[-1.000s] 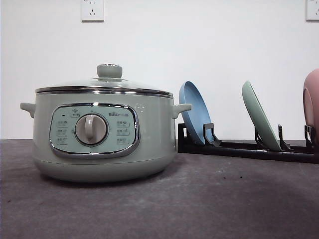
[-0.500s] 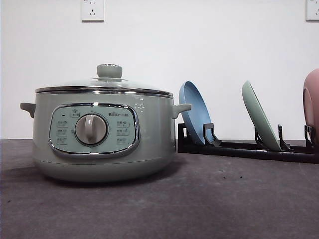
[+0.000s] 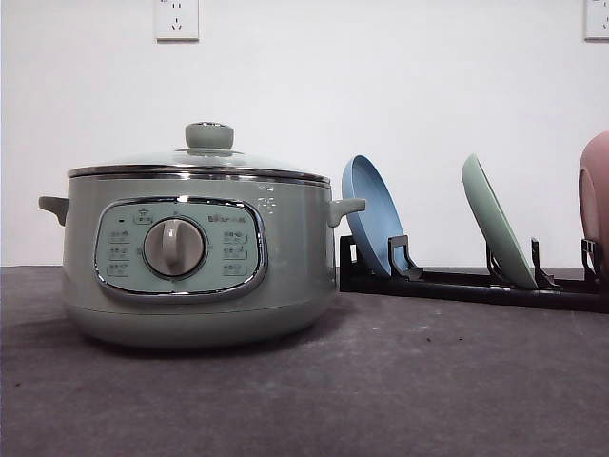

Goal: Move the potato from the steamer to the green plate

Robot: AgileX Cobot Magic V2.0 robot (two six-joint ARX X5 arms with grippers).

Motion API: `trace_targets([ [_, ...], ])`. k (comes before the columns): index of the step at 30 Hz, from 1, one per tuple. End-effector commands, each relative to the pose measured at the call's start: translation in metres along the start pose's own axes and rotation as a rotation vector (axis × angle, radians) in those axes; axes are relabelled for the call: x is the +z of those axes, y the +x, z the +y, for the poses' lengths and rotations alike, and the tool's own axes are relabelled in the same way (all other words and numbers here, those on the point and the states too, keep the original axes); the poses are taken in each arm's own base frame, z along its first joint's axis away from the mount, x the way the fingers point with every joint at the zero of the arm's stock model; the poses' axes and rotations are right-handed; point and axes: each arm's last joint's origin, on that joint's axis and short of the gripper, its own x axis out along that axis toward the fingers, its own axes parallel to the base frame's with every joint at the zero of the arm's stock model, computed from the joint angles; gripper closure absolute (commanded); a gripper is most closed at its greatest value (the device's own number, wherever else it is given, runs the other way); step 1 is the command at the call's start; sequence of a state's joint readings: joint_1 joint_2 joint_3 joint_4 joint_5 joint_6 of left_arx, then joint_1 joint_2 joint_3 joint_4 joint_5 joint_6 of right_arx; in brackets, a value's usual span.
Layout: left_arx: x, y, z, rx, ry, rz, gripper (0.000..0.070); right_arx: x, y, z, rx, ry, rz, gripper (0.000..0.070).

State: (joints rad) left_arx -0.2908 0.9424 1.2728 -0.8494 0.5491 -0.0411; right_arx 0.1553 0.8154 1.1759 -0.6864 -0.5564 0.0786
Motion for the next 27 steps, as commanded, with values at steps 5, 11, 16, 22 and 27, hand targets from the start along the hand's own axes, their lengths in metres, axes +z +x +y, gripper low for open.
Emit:
trace_targets([
  [5,0.006,-0.004,-0.005,-0.016,0.044,-0.018,0.0683,0.0,0.001,0.008,0.048,-0.091,0.033,0.0695],
  [11,0.005,-0.005,-0.006,-0.015,0.041,-0.014,0.0526,-0.009,0.001,0.006,0.045,-0.036,0.127,0.0657],
  [16,0.005,-0.005,-0.006,-0.015,0.041,-0.014,0.0158,-0.011,0.002,0.006,0.04,-0.026,0.143,0.0315],
  [22,0.005,-0.005,-0.006,-0.016,0.042,-0.016,0.0,-0.01,0.002,0.006,0.036,-0.026,0.139,0.0009],
  [27,0.006,-0.005,-0.006,-0.016,0.048,-0.026,0.0,-0.01,0.002,0.006,0.036,-0.025,0.139,0.0005],
])
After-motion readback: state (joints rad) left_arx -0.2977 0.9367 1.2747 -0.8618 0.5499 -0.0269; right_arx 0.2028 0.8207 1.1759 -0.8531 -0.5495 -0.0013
